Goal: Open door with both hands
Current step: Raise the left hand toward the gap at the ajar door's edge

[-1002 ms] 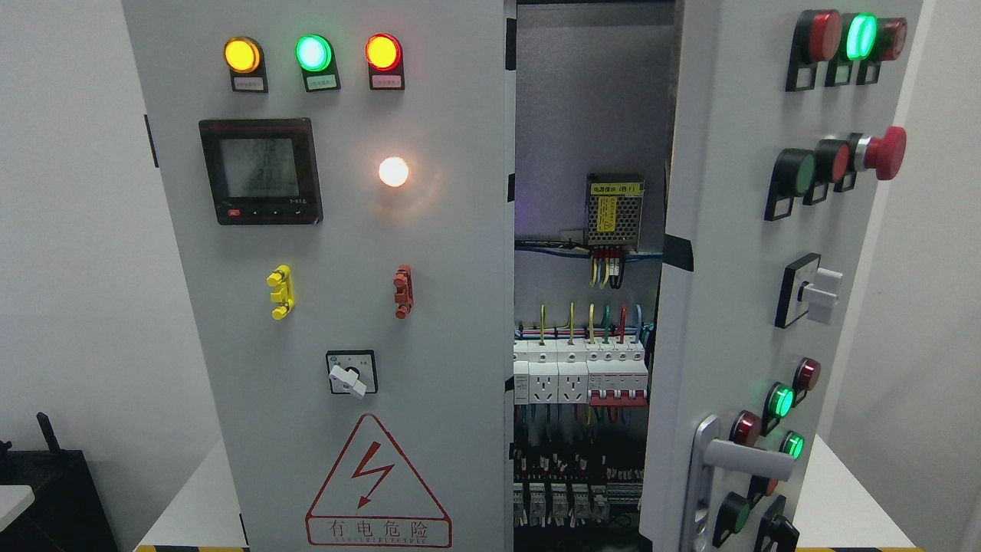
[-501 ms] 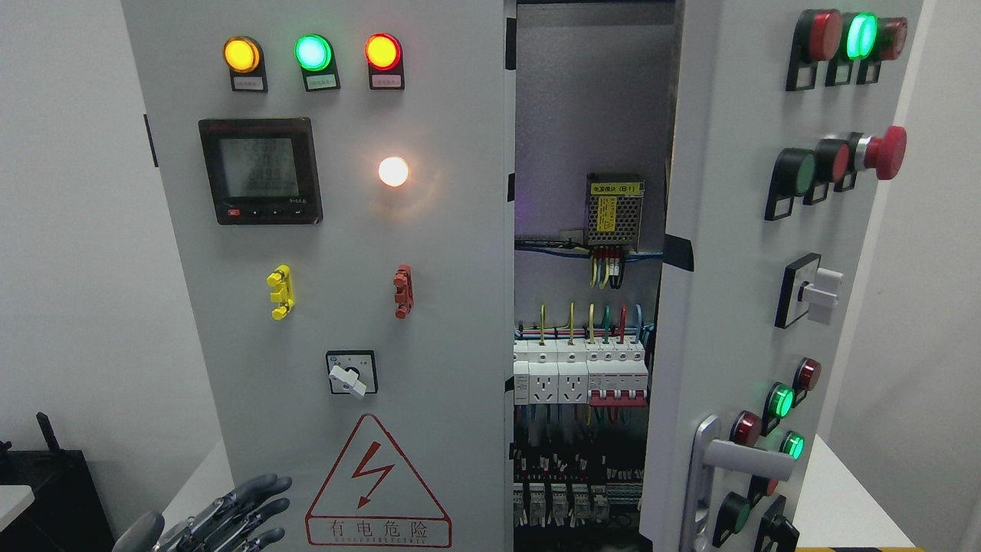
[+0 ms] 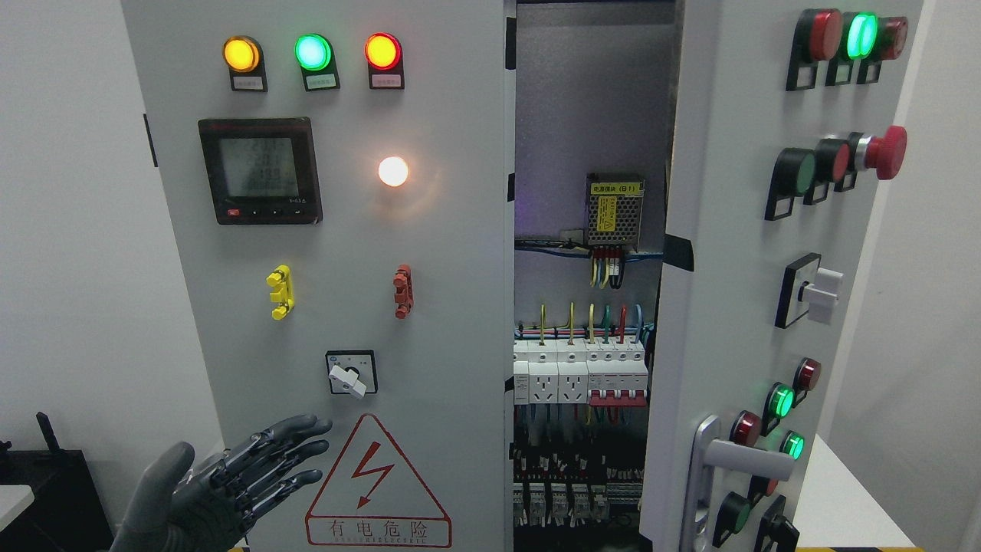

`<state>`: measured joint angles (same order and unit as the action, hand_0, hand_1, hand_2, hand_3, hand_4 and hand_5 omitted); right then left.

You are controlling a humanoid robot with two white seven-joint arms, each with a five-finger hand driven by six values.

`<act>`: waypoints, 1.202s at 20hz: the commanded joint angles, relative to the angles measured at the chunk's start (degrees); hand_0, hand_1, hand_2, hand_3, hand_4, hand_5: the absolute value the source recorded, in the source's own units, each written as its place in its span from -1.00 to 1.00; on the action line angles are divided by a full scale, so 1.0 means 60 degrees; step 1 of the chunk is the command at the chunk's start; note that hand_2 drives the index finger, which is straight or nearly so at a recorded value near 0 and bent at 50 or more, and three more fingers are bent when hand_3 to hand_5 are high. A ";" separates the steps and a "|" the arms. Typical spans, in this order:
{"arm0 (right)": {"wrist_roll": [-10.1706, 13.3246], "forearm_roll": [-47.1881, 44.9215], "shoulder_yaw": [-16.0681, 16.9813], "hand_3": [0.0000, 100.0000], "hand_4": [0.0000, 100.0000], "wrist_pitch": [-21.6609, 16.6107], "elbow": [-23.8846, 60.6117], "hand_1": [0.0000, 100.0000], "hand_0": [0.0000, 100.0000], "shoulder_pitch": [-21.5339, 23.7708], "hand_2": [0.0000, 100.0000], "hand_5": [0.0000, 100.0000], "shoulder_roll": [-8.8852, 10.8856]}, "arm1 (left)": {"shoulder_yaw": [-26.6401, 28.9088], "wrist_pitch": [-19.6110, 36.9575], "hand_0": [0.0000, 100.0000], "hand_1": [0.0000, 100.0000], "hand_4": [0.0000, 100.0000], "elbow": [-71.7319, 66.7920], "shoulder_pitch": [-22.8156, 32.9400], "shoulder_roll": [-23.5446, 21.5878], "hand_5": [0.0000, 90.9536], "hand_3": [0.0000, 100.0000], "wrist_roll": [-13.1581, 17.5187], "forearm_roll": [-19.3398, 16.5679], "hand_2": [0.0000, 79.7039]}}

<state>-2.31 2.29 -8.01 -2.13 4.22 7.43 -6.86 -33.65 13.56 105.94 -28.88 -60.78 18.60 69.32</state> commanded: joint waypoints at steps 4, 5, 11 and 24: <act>0.0004 0.0000 0.0002 -1.00 -1.00 0.0003 0.0000 -1.00 -1.00 -0.0007 -1.00 -1.00 0.0000 | -0.2522 -0.2213 -1.00 -1.00 -0.91 0.0039 -0.3137 -0.0126 -1.00 -1.00 0.0270 0.1715 -1.00; 0.0004 0.0000 0.0002 -1.00 -1.00 0.0003 0.0000 -1.00 -1.00 0.0007 -1.00 -1.00 0.0000 | -0.2522 -0.2579 -1.00 -1.00 -0.91 0.0039 -0.3430 -0.0023 -1.00 -1.00 0.0270 0.1892 -1.00; 0.0004 0.0000 0.0002 -1.00 -1.00 0.0003 0.0000 -1.00 -1.00 0.0007 -1.00 -1.00 0.0000 | -0.3265 -0.3432 -1.00 -1.00 -0.91 0.0010 -0.5273 0.0315 -1.00 -1.00 0.0489 0.2580 -1.00; 0.0004 0.0000 -0.0012 -1.00 -1.00 0.0003 0.0000 -1.00 -1.00 0.0007 -1.00 -1.00 0.0000 | -0.5465 -0.4340 -1.00 -1.00 -0.91 -0.0341 -0.9130 0.0635 -1.00 -1.00 0.0490 0.4750 -1.00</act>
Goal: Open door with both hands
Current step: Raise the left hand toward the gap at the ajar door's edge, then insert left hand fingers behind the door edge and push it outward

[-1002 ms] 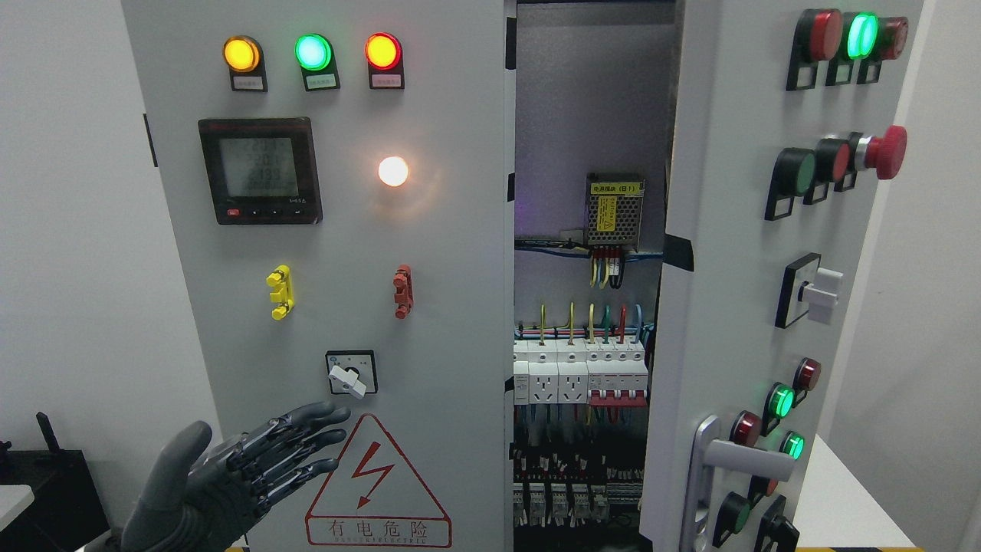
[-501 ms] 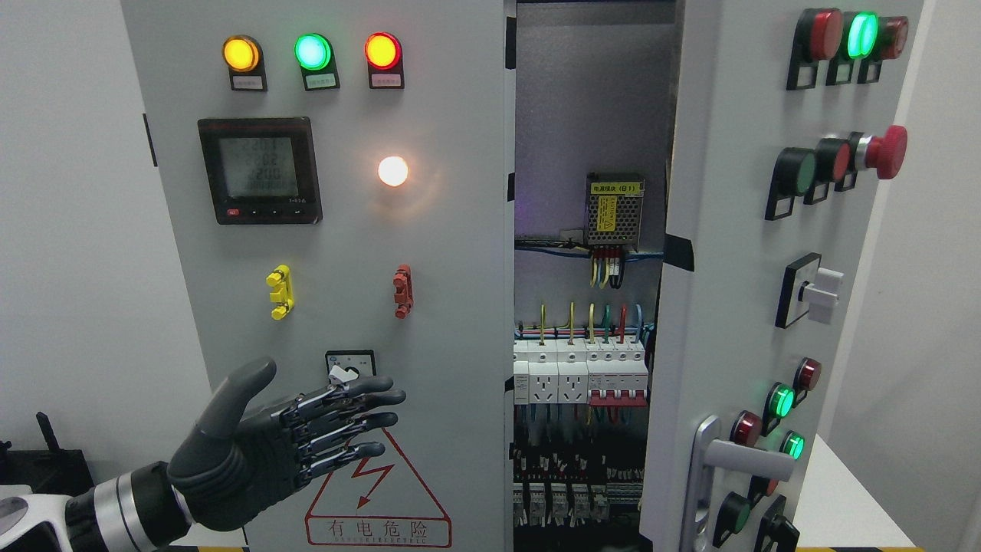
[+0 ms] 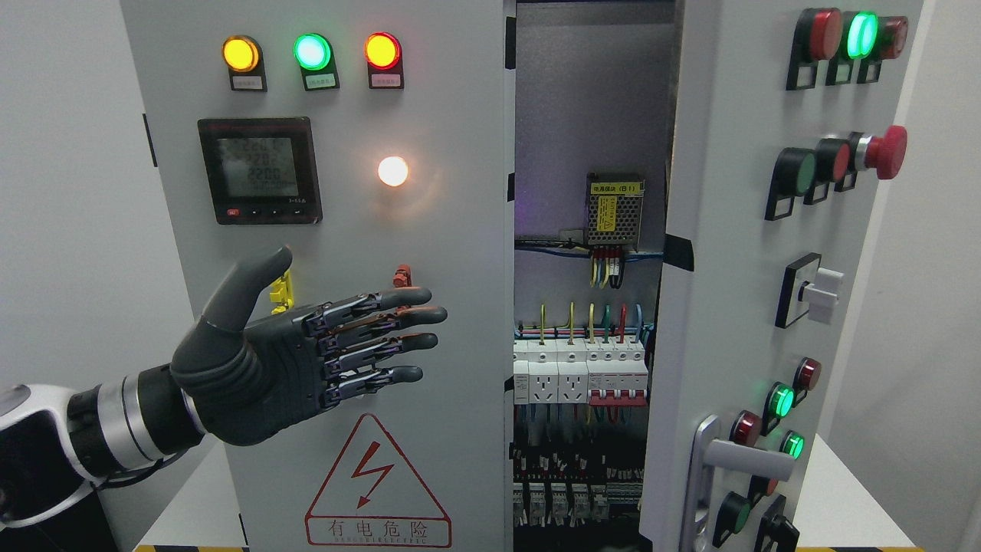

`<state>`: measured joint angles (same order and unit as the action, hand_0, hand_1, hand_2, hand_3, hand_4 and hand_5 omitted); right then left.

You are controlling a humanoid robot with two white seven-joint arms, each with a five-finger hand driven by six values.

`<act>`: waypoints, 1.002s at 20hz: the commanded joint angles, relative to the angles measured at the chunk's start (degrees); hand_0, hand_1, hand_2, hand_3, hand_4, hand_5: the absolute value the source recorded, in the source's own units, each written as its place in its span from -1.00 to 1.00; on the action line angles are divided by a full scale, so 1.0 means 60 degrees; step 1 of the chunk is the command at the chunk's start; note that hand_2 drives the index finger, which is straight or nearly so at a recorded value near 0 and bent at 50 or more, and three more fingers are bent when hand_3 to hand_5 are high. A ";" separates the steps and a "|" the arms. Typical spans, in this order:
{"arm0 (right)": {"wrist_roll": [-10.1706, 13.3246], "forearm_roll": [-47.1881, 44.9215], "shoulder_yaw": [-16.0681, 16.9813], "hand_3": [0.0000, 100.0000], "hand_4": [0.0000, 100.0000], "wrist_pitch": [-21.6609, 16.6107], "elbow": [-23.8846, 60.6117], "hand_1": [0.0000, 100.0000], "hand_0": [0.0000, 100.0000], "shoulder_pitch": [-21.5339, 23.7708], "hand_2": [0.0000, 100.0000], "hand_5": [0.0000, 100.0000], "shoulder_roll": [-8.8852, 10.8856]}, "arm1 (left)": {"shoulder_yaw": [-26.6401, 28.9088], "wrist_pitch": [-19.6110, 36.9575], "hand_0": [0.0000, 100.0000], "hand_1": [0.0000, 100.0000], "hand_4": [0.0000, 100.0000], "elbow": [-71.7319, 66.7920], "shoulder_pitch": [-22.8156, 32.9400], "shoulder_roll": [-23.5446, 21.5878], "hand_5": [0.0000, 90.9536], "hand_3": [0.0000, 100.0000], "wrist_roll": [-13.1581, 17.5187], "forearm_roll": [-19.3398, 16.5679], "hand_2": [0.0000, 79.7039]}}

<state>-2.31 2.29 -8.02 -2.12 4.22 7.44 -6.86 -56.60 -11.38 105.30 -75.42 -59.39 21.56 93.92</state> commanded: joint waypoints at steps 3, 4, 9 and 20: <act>0.0004 0.0000 0.0004 -1.00 -1.00 0.0003 0.0000 -1.00 -1.00 0.0005 -1.00 -1.00 0.0000 | -0.1699 -0.0768 -1.00 -1.00 -0.91 -0.0805 -0.1623 0.1165 -1.00 -1.00 -0.0005 0.0709 -1.00; 0.0004 0.0000 -0.0011 -1.00 -1.00 0.0003 0.0000 -1.00 -1.00 -0.0009 -1.00 -1.00 0.0000 | -0.1699 -0.0886 -1.00 -1.00 -0.91 -0.0923 -0.1682 0.1341 -1.00 -1.00 -0.0005 0.0738 -1.00; 0.0004 0.0000 -0.0011 -1.00 -1.00 0.0003 0.0000 -1.00 -1.00 0.0005 -1.00 -1.00 0.0000 | -0.1875 -0.1034 -1.00 -1.00 -0.91 -0.0998 -0.1814 0.1825 -1.00 -1.00 0.0010 0.0767 -1.00; 0.0004 0.0000 -0.0011 -1.00 -1.00 0.0003 0.0000 -1.00 -1.00 0.0005 -1.00 -1.00 0.0000 | -0.1728 -0.1063 -1.00 -1.00 -0.91 -0.1905 -0.1726 0.3759 -1.00 -1.00 0.0024 0.0694 -1.00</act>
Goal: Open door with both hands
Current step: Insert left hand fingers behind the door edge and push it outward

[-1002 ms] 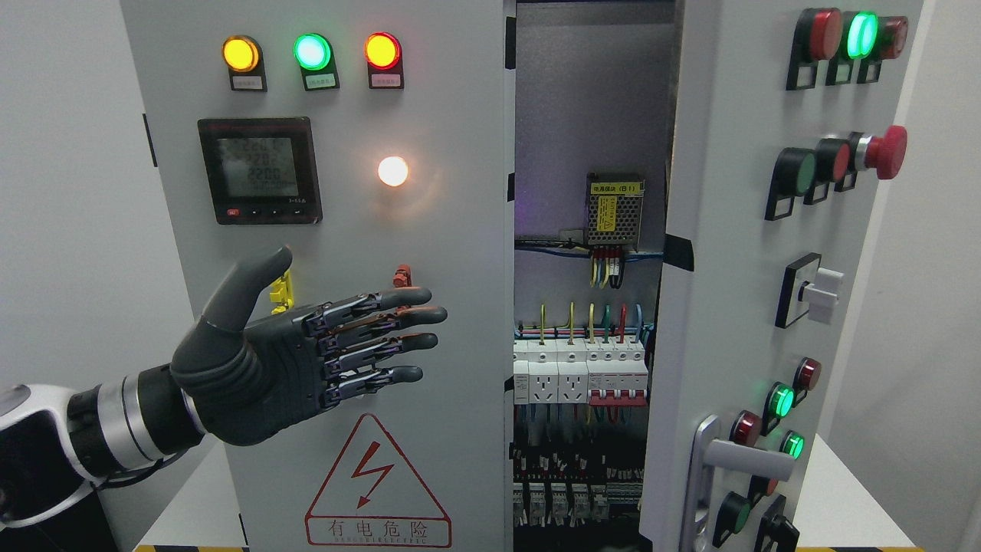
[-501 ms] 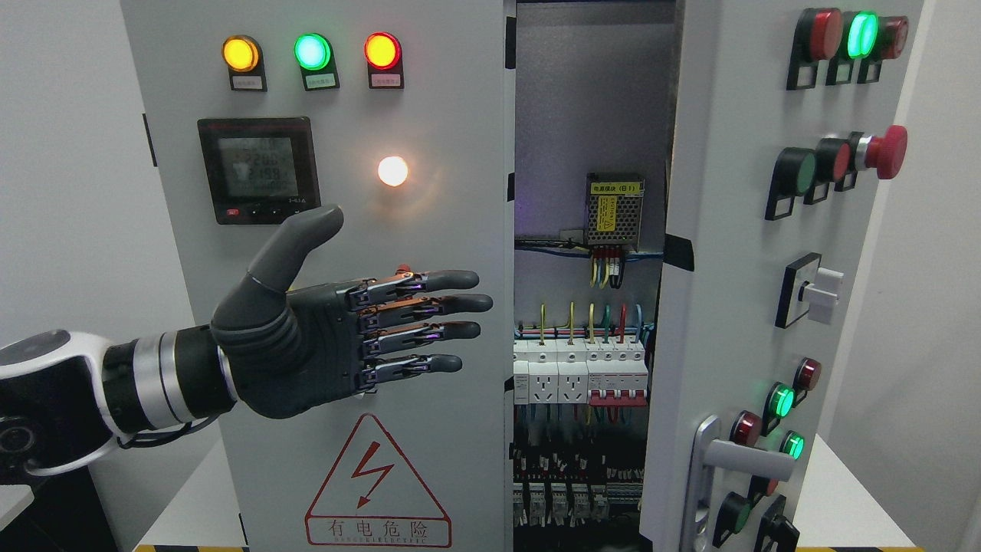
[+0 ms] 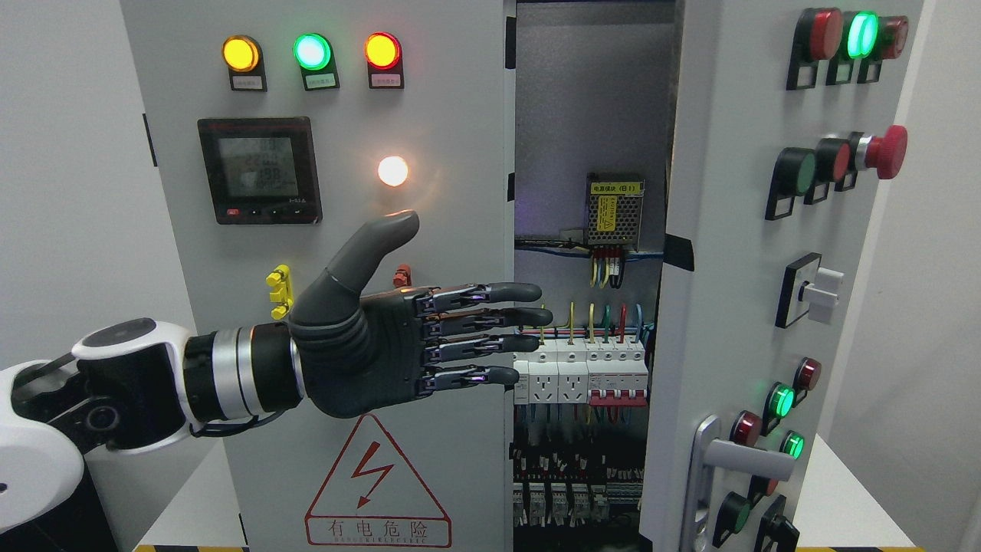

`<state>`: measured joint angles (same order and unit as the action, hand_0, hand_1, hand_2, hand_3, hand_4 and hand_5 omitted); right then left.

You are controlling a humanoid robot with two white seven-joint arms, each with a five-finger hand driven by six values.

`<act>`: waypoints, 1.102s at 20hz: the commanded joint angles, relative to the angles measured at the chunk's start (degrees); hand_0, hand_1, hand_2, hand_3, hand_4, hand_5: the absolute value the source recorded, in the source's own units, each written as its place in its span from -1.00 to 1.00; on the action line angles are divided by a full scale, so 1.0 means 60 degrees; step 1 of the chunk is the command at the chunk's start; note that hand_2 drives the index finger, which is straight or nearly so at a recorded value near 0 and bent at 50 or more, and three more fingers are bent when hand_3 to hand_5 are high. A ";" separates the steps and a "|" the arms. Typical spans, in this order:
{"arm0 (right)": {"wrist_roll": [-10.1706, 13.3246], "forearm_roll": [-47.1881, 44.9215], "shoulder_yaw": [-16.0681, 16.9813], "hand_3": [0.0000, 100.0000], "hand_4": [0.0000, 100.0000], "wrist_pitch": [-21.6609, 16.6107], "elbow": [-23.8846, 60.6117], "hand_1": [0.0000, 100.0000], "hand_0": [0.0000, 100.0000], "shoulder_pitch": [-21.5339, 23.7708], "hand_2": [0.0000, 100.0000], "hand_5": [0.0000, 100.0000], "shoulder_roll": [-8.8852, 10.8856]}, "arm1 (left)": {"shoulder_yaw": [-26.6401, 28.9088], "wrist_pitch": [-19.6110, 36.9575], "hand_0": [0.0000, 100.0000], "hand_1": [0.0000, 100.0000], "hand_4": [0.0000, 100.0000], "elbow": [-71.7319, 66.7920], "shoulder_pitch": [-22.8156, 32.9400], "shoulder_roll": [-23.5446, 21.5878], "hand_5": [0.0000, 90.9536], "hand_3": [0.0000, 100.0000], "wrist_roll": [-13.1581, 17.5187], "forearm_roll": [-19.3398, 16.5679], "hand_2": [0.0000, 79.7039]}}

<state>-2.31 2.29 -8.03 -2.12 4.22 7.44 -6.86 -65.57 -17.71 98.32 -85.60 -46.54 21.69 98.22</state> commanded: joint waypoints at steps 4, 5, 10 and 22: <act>0.0004 0.0000 0.0005 -1.00 -1.00 0.0002 0.0000 -1.00 -1.00 -0.0009 -1.00 -1.00 0.0000 | 0.0073 -0.0022 -1.00 -1.00 -0.91 -0.0757 -0.0001 0.2042 -1.00 -1.00 -0.0012 -0.0037 -1.00; 0.0004 0.0000 -0.0009 -1.00 -1.00 0.0002 0.0000 -1.00 -1.00 0.0005 -1.00 -1.00 0.0000 | 0.0175 -0.0007 -1.00 -1.00 -0.91 -0.0757 0.0014 0.2188 -1.00 -1.00 -0.0056 -0.0037 -1.00; 0.0004 0.0000 0.0005 -1.00 -1.00 0.0002 0.0000 -1.00 -1.00 0.0005 -1.00 -1.00 0.0000 | 0.0308 -0.0007 -1.00 -1.00 -0.91 -0.0962 0.0014 0.2775 -1.00 -1.00 -0.0100 -0.0066 -1.00; 0.0004 0.0000 0.0005 -1.00 -1.00 0.0002 0.0000 -1.00 -1.00 -0.0009 -1.00 -1.00 0.0000 | 0.0323 0.0095 -1.00 -1.00 -0.91 -0.1812 0.0028 0.4210 -1.00 -1.00 -0.0524 -0.0608 -1.00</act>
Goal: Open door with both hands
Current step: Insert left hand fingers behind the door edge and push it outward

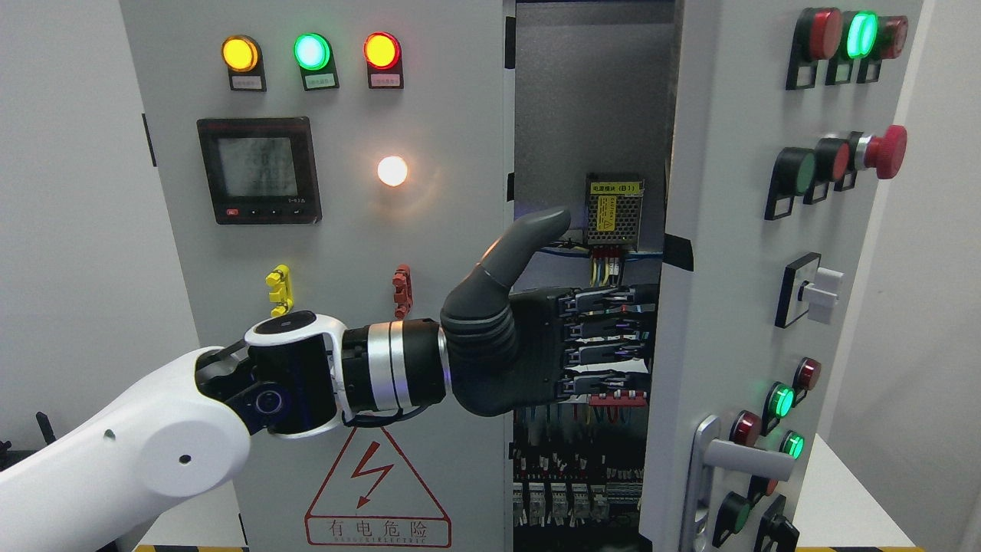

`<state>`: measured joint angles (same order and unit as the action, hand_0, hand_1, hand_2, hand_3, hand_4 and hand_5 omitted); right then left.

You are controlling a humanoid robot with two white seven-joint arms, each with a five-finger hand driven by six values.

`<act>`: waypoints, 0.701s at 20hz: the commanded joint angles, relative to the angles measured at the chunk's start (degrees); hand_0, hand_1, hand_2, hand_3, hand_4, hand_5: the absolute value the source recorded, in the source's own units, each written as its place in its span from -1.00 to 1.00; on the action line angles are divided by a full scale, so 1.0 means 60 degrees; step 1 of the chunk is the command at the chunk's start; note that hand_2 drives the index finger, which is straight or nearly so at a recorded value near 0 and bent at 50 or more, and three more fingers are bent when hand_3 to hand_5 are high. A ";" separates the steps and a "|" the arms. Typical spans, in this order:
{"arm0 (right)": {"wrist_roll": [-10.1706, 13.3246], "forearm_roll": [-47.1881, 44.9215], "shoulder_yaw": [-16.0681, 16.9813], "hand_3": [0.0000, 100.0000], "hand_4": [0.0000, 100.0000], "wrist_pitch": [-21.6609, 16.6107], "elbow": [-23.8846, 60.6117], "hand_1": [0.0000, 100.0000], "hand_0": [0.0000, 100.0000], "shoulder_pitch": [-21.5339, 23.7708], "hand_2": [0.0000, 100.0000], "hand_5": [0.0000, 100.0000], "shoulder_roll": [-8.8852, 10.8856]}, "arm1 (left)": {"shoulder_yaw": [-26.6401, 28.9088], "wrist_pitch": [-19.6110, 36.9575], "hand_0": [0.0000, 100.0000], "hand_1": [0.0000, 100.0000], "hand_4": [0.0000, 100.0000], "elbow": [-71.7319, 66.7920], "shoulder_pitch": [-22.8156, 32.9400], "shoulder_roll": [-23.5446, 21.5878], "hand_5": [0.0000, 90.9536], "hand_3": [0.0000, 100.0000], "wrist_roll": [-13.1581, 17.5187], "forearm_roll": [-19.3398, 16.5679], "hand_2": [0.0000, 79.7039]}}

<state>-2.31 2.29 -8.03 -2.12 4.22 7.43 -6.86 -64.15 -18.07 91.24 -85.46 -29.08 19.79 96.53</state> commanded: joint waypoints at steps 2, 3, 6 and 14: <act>0.0003 0.0000 -0.0010 -1.00 -1.00 0.0003 0.0000 -1.00 -1.00 0.0008 -1.00 -1.00 0.0000 | 0.0071 0.0171 -1.00 -1.00 -0.91 -0.0632 0.0006 0.1374 -1.00 -1.00 -0.0266 -0.0356 -1.00; 0.0003 0.0000 -0.0010 -1.00 -1.00 0.0003 0.0000 -1.00 -1.00 -0.0007 -1.00 -1.00 0.0000 | 0.0071 0.0171 -1.00 -1.00 -0.91 -0.0632 0.0006 0.1432 -1.00 -1.00 -0.0281 -0.0356 -1.00; 0.0003 0.0000 0.0005 -1.00 -1.00 0.0003 0.0000 -1.00 -1.00 0.0008 -1.00 -1.00 0.0000 | 0.0071 0.0185 -1.00 -1.00 -0.91 -0.0618 0.0006 0.1565 -1.00 -1.00 -0.0281 -0.0370 -1.00; 0.0003 0.0000 0.0005 -1.00 -1.00 0.0003 0.0000 -1.00 -1.00 -0.0007 -1.00 -1.00 0.0000 | 0.0085 0.0127 -1.00 -1.00 -0.91 -0.0574 -0.0009 0.1843 -1.00 -1.00 -0.0281 -0.0370 -1.00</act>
<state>-2.31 2.29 -8.03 -2.12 4.22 7.43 -6.86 -63.85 -16.93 88.64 -85.43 -22.00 17.90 94.44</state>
